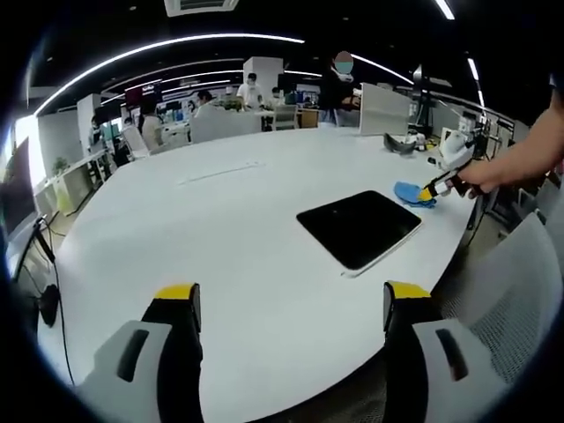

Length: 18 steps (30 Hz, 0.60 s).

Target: Wipe the mirror surface with the cleaning cloth until all visible marks leave the cleaned area.

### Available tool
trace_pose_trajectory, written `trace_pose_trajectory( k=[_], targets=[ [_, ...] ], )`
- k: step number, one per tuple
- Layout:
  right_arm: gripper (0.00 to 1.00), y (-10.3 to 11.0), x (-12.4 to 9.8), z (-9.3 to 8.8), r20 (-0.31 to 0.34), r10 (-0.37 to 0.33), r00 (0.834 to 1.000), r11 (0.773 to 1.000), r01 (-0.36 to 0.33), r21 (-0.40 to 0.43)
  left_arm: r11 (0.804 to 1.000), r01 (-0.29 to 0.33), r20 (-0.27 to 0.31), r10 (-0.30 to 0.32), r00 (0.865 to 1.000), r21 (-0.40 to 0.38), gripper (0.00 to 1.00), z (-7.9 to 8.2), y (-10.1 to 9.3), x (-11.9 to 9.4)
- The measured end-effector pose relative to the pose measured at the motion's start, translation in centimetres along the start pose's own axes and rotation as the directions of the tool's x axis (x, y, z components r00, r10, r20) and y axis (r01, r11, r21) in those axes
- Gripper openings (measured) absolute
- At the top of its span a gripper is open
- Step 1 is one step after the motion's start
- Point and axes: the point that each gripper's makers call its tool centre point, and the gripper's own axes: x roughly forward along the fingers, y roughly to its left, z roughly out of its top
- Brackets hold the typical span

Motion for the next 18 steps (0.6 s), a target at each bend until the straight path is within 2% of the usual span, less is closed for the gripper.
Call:
trace_pose_trajectory(
  k=[2,4,6,8,11,13,14,15,16,18],
  targets=[
    [0.24,0.1,0.0,0.1,-0.007,-0.002,1.0,1.0,0.003,0.01,1.0,0.0,-0.003,0.0,1.0,0.001,0.84,0.0,0.1,0.1],
    [0.05,0.0,0.0,0.0,-0.03,-0.014,0.999,0.999,0.012,-0.051,1.0,0.002,0.001,-0.002,1.0,0.006,0.84,0.2,0.1,0.2],
    [0.04,0.1,0.1,0.2,-0.01,-0.025,1.0,1.0,0.024,-0.016,1.0,0.001,0.007,-0.001,1.0,0.0,0.84,0.2,0.2,0.2],
    [0.04,0.0,0.1,0.0,-0.001,-0.021,1.0,0.998,0.021,0.063,1.0,0.006,0.007,-0.006,1.0,0.005,0.84,0.3,0.0,0.2],
    [0.04,-0.1,0.0,0.2,-0.029,0.014,0.999,0.984,-0.009,0.175,1.0,0.008,0.005,-0.008,1.0,0.008,0.84,0.2,-0.1,0.2],
    [0.04,-0.4,0.1,0.3,-0.027,0.018,0.999,0.981,-0.012,0.191,1.0,0.004,0.004,-0.004,1.0,0.002,0.85,0.2,0.0,0.2],
    [0.04,-0.8,0.0,0.4,-0.03,-0.006,1.0,0.974,0.012,0.224,1.0,0.006,0.002,-0.006,1.0,0.002,0.85,0.2,-0.2,0.1],
    [0.04,-0.6,-0.3,0.5,-0.031,0.014,0.999,0.973,-0.006,0.232,1.0,0.01,0.001,-0.01,1.0,0.004,0.85,0.2,-0.4,0.2],
    [0.03,-0.2,-0.8,0.9,-0.026,0.024,0.999,0.961,-0.016,0.276,1.0,0.016,-0.007,-0.016,1.0,0.005,0.85,0.1,-0.6,0.2],
    [0.03,-0.1,-1.5,2.4,0.0,0.024,1.0,0.956,-0.023,0.293,1.0,0.024,-0.019,-0.024,1.0,0.009,0.86,-0.1,-0.7,0.3]
  ],
)
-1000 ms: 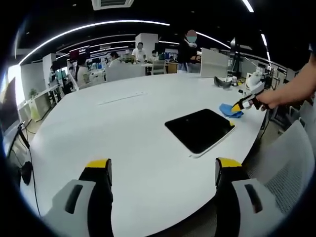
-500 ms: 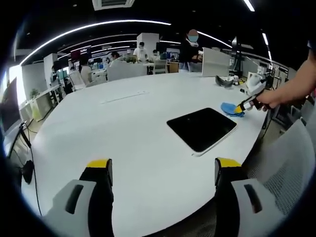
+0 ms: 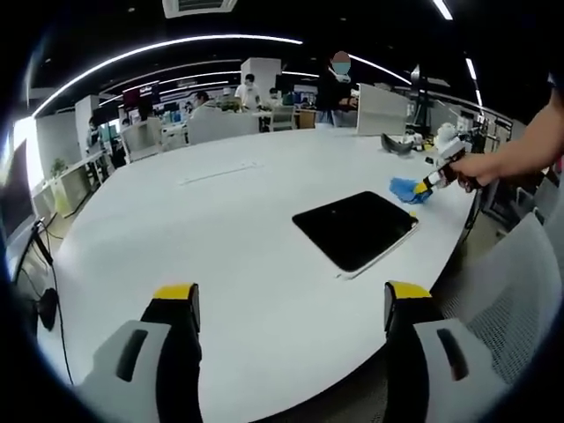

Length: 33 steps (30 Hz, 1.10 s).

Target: Wipe the mirror surface with the cleaning cloth until all visible marks leave the cleaned area.

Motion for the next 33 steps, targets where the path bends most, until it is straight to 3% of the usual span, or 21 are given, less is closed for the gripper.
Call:
trace_pose_trajectory(
  k=[6,9,13,21,28,30,33],
  targets=[
    [0.03,2.5,-0.8,3.8,0.054,0.041,0.998,0.999,-0.042,0.029,1.0,-0.003,0.022,0.004,1.0,-0.011,0.89,0.3,0.3,-0.1],
    [0.03,4.7,-1.0,5.1,0.078,0.094,0.992,0.989,-0.102,0.105,1.0,-0.001,0.021,0.001,1.0,-0.012,0.89,0.2,0.3,-0.1],
    [0.03,7.3,-0.5,6.1,0.077,0.114,0.99,0.991,-0.119,0.062,1.0,0.005,0.009,-0.005,1.0,-0.005,0.88,0.1,0.1,0.0],
    [0.03,10.3,3.1,3.9,-0.005,0.103,0.995,0.995,-0.103,0.004,1.0,-0.001,0.008,0.001,1.0,0.002,0.87,0.2,0.1,0.0],
    [0.06,11.5,4.7,1.7,-0.068,0.078,0.995,0.988,-0.086,-0.126,1.0,-0.001,0.009,0.001,1.0,0.006,0.87,0.2,0.2,0.1],
    [0.07,10.9,5.2,1.7,-0.064,0.026,0.998,0.988,-0.035,-0.149,1.0,0.0,0.009,0.0,1.0,0.005,0.86,0.2,0.1,0.1],
    [0.04,11.5,5.5,1.2,-0.095,0.034,0.995,0.986,-0.049,-0.16,1.0,-0.003,0.015,0.003,1.0,0.002,0.86,0.4,0.2,0.0]
  ],
)
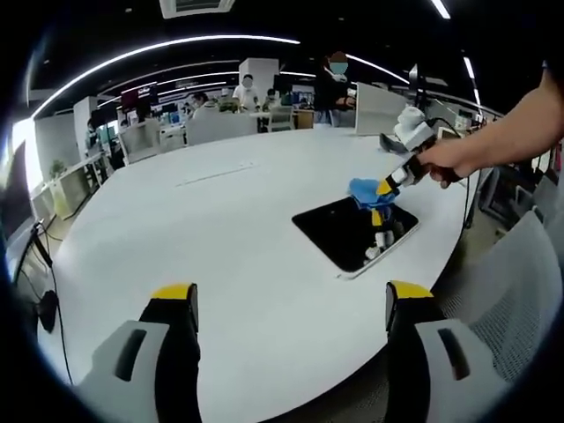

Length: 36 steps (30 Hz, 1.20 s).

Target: Wipe the mirror surface with the cleaning cloth until all visible marks leave the cleaned area.

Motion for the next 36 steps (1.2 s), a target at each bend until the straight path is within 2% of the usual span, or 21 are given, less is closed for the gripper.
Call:
trace_pose_trajectory(
  k=[4,8,11,17,21,24,36],
  targets=[
    [0.03,0.5,0.4,0.2,-0.006,0.003,1.0,1.0,-0.002,0.029,1.0,0.008,0.0,-0.008,1.0,-0.009,0.88,-0.1,-0.1,0.0],
    [0.03,1.0,0.3,-0.1,-0.011,-0.007,1.0,0.999,0.007,0.05,0.999,0.011,-0.006,-0.012,1.0,-0.046,0.96,-0.4,-0.1,0.1],
    [0.03,1.3,0.4,0.1,-0.022,-0.006,1.0,0.998,0.008,0.054,0.999,0.021,-0.005,-0.021,1.0,-0.032,0.98,-0.4,-0.4,0.3],
    [0.03,3.1,0.6,-0.1,-0.059,0.017,0.998,0.998,-0.014,0.055,0.999,0.019,-0.016,-0.02,1.0,-0.028,0.97,-0.6,-0.5,0.3],
    [0.03,4.3,0.8,-0.2,-0.076,0.019,0.997,1.0,-0.019,0.009,1.0,0.016,-0.019,-0.016,1.0,-0.019,0.96,-0.7,-0.5,0.2],
    [0.03,5.3,1.1,0.0,-0.093,0.043,0.995,0.999,-0.041,0.024,1.0,0.02,-0.02,-0.021,1.0,-0.021,0.96,-0.6,-0.6,0.2],
    [0.03,8.3,1.8,0.3,-0.113,0.069,0.991,0.998,-0.068,0.009,0.999,0.042,-0.013,-0.042,0.999,-0.035,0.96,-0.6,-0.8,0.4]
  ],
)
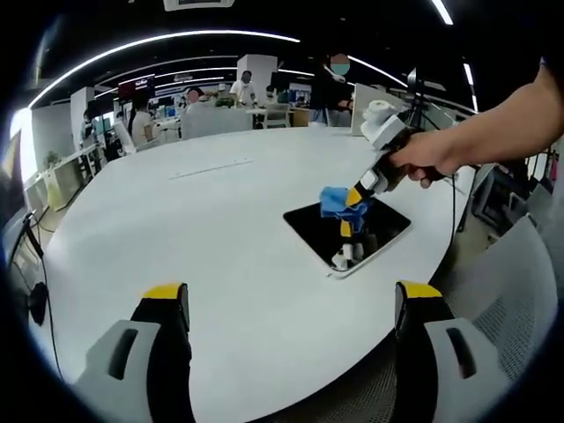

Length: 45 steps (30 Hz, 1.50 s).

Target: Wipe the mirror surface with the cleaning cloth until all visible marks leave the cleaned area.

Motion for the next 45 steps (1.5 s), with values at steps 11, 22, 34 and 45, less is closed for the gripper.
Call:
trace_pose_trajectory(
  k=[11,22,34,45],
  targets=[
    [0.03,3.2,0.5,0.3,-0.009,0.031,0.999,0.999,-0.031,-0.028,1.0,0.013,0.006,-0.013,1.0,-0.01,0.96,0.1,-0.2,-0.2],
    [0.03,5.9,1.4,1.0,-0.014,0.065,0.998,0.996,-0.066,-0.064,1.0,-0.003,-0.011,0.003,1.0,0.009,0.94,-0.3,0.0,0.0],
    [0.03,8.6,1.9,1.5,-0.019,0.111,0.994,0.991,-0.113,-0.072,1.0,-0.008,-0.011,0.009,1.0,0.011,0.92,-0.3,0.3,0.0],
    [0.03,8.7,2.2,1.4,-0.023,0.103,0.994,0.99,-0.105,-0.094,1.0,-0.014,-0.007,0.015,1.0,0.009,0.92,-0.2,0.6,0.0]
  ],
)
